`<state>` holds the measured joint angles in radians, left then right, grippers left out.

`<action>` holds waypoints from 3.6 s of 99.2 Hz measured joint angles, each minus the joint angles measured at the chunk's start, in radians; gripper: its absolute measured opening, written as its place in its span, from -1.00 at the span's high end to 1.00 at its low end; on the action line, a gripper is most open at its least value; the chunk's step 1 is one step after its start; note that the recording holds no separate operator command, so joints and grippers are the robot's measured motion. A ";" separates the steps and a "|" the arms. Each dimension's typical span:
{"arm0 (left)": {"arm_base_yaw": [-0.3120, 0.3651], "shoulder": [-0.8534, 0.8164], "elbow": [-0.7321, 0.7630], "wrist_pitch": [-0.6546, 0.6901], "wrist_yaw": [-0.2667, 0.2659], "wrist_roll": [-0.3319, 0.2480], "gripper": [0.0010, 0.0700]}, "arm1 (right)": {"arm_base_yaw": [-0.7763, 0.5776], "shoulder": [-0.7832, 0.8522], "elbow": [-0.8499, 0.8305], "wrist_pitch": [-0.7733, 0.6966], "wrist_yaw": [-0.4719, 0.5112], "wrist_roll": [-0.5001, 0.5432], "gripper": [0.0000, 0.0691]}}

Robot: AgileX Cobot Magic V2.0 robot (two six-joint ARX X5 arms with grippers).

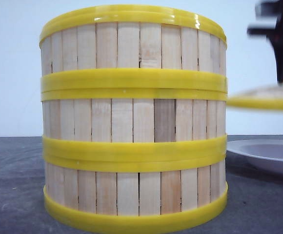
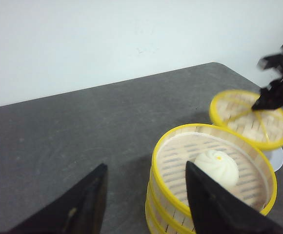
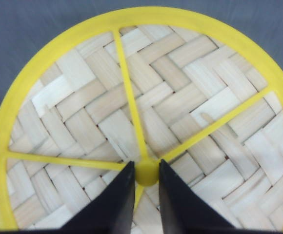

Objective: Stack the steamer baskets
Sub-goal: 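Lift the woven lid with the right gripper over the stack, then lower the lid onto the top basket and open the right gripper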

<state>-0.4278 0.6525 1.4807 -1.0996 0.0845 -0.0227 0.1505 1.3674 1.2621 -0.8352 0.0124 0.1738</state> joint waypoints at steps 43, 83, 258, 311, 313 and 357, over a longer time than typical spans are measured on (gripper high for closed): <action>0.000 0.000 0.000 0.000 0.020 0.000 0.16 | 0.128 -0.041 0.429 -0.227 -0.170 -0.048 0.84; 0.000 0.001 0.000 0.000 0.047 -0.007 0.16 | 0.447 0.012 0.450 -0.256 -0.195 -0.048 0.84; 0.000 0.001 0.000 -0.020 0.048 -0.008 0.16 | 0.734 0.207 0.450 -0.286 -0.036 -0.073 0.84; 0.000 0.001 0.000 -0.020 0.048 -0.008 0.16 | 0.744 0.207 0.450 -0.288 -0.034 -0.073 0.85; 0.000 0.001 0.000 -0.020 0.048 -0.008 0.16 | 0.744 0.207 0.450 -0.288 -0.034 -0.073 0.84; 0.000 0.001 0.000 -0.026 0.048 -0.008 0.16 | 0.744 0.208 0.453 -0.224 0.026 -0.074 -0.07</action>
<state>-0.4278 0.6537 1.4807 -1.1255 0.1329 -0.0303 0.8948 1.5753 1.7149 -1.0592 0.0383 0.0994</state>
